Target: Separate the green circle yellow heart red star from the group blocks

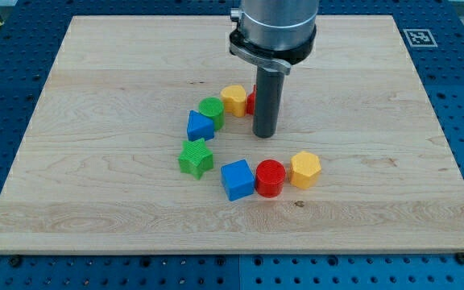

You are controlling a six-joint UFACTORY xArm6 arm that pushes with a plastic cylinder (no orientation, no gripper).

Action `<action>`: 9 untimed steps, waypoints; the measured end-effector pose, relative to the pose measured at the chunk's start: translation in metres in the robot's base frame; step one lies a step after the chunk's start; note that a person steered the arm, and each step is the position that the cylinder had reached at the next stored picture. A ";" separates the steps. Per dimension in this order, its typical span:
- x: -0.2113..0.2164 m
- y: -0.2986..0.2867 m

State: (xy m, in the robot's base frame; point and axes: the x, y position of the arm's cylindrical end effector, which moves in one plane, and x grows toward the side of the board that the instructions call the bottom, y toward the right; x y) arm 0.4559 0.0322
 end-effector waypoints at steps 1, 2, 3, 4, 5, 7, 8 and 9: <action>-0.013 -0.036; -0.019 -0.079; -0.032 -0.120; -0.028 -0.117; -0.019 -0.061; -0.086 -0.036; -0.086 -0.028; -0.063 -0.027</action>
State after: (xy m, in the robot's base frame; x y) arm 0.3928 0.0054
